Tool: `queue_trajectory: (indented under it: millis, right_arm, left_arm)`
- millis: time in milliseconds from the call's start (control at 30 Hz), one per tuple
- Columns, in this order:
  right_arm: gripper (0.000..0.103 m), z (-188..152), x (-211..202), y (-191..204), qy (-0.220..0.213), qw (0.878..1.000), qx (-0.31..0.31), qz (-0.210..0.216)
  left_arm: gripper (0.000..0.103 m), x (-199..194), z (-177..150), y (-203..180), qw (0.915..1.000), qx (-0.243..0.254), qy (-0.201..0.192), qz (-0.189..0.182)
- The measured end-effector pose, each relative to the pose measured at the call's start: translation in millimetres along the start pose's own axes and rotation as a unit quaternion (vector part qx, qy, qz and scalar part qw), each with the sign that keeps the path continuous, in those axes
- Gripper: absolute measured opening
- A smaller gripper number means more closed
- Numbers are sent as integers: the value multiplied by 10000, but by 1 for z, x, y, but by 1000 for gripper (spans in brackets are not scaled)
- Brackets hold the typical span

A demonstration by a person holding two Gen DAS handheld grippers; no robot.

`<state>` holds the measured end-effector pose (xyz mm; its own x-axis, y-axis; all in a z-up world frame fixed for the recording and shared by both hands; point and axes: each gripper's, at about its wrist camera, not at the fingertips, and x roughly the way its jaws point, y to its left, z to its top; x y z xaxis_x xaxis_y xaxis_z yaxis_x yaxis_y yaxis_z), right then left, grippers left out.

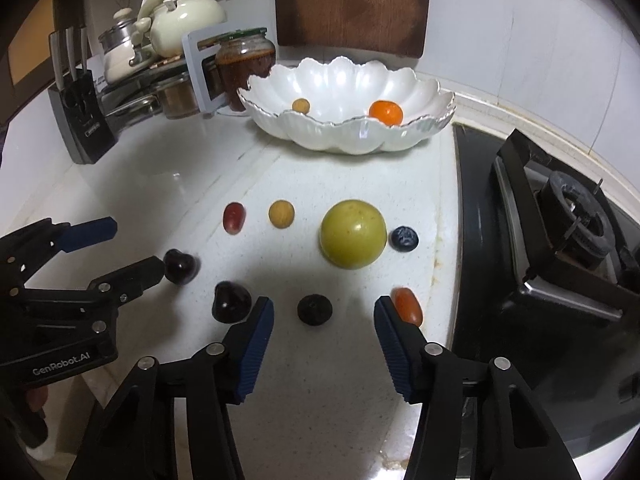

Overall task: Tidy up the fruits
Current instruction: 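Close the left tool on a dark cherry while the right tool grasps a blueberry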

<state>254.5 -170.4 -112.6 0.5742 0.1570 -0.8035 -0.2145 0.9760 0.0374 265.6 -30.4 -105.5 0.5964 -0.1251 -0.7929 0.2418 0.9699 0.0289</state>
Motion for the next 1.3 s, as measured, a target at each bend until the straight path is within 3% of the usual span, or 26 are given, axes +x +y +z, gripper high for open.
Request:
queue_trajectory:
  millis: [367, 933, 1300]
  right_arm:
    - [41, -2, 14, -1, 138, 9998, 62, 118]
    - [35, -1, 27, 1, 208, 9994, 129, 227]
    - [25, 0, 35, -1, 292, 9992, 132, 236]
  left_arm:
    - [61, 17, -5, -8, 9997, 130, 156, -112]
    - [48, 30, -2, -7, 9991, 14, 293, -301]
    - [32, 35, -1, -6, 9985, -67, 383, -396]
